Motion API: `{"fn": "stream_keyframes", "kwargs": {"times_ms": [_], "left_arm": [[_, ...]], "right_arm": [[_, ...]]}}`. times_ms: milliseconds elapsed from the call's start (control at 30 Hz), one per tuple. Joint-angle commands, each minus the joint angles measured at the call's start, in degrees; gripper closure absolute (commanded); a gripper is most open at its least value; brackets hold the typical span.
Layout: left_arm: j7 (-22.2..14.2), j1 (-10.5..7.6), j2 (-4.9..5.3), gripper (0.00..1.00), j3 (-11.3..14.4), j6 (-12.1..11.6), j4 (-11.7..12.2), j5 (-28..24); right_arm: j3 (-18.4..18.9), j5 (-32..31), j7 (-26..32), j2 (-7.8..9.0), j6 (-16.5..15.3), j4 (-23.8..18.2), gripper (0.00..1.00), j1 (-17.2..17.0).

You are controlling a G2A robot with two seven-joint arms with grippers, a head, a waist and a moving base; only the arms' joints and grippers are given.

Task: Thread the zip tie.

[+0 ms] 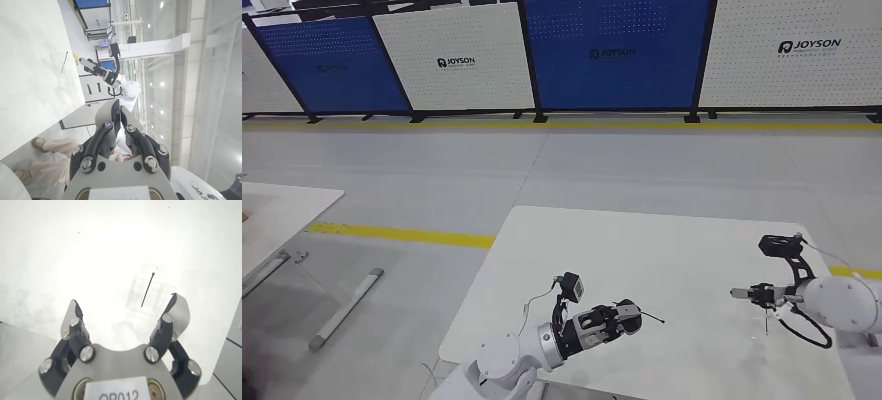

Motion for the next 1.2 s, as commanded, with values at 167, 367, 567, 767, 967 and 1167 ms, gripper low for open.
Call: {"fn": "stream_keyframes", "kwargs": {"times_ms": [167,367,567,767,967,1167], "left_arm": [[0.0,0.0,0.0,1.0,0.0,0.0,0.0,0.0],[0.0,0.0,0.0,1.0,0.0,0.0,0.0,0.0],[0.0,0.0,0.0,1.0,0.0,0.0,0.0,0.0],[0.0,0.0,0.0,1.0,0.0,0.0,0.0,0.0],[0.0,0.0,0.0,1.0,0.0,0.0,0.0,0.0],[0.0,0.0,0.0,1.0,0.0,0.0,0.0,0.0]], "right_arm": [[-2.7,-4.0,0.7,0.79,2.2,0.1,0.0,0.3],[-10.4,-5.3,0.7,1.36,4.1,6.0,0.0,5.6],[-10.4,-5.3,0.7,1.36,4.1,6.0,0.0,5.6],[-9.9,-4.6,-1.4,1.36,3.3,6.6,0.0,4.8],[-6.5,-4.3,-1.7,1.92,4.3,3.9,0.33,2.3],[-4.8,-4.9,0.0,2.25,5.2,2.6,0.56,0.6]]}}
